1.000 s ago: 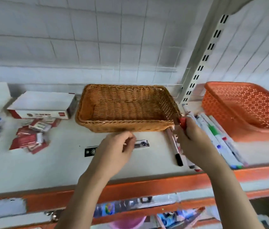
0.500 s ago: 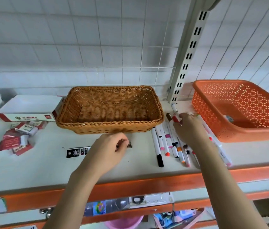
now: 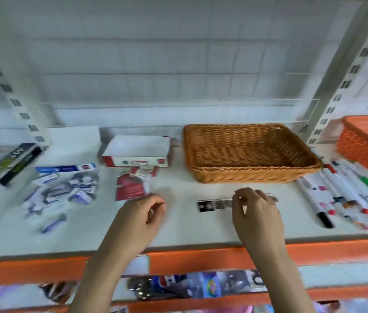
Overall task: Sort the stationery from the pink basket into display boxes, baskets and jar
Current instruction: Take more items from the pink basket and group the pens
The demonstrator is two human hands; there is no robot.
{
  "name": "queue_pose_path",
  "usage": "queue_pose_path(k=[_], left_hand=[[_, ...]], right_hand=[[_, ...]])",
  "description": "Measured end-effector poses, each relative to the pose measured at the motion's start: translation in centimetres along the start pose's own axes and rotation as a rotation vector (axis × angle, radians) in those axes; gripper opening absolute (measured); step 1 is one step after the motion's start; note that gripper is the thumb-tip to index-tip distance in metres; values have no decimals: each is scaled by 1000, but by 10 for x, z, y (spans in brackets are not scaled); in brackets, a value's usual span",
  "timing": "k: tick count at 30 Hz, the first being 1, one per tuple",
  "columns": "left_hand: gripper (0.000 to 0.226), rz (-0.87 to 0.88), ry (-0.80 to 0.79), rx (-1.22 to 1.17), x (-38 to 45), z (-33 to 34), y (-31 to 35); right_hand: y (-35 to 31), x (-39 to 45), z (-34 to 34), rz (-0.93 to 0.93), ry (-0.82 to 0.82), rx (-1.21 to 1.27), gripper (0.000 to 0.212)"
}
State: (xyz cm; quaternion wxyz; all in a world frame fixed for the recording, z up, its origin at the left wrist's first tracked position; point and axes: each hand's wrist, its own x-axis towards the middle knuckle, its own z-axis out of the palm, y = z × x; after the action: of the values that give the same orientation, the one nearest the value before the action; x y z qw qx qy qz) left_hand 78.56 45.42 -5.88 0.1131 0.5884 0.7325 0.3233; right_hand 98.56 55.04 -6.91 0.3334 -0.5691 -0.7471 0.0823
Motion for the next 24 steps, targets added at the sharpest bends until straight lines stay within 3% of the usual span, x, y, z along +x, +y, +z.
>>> queue_pose_path(k=[5, 10, 17, 24], left_hand=[[10, -24, 61, 36, -42, -97, -108], [8, -165, 184, 28, -77, -180, -193], [10, -224, 183, -15, -84, -216, -248], [10, -173, 181, 59, -80, -253, -292]], right_hand=[[-129, -51, 63, -59, -95, 145, 15], [-230, -90, 103, -152, -230, 205, 15], [-296, -100, 136, -265, -283, 213, 12], [-357, -97, 178, -287, -200, 304, 17]])
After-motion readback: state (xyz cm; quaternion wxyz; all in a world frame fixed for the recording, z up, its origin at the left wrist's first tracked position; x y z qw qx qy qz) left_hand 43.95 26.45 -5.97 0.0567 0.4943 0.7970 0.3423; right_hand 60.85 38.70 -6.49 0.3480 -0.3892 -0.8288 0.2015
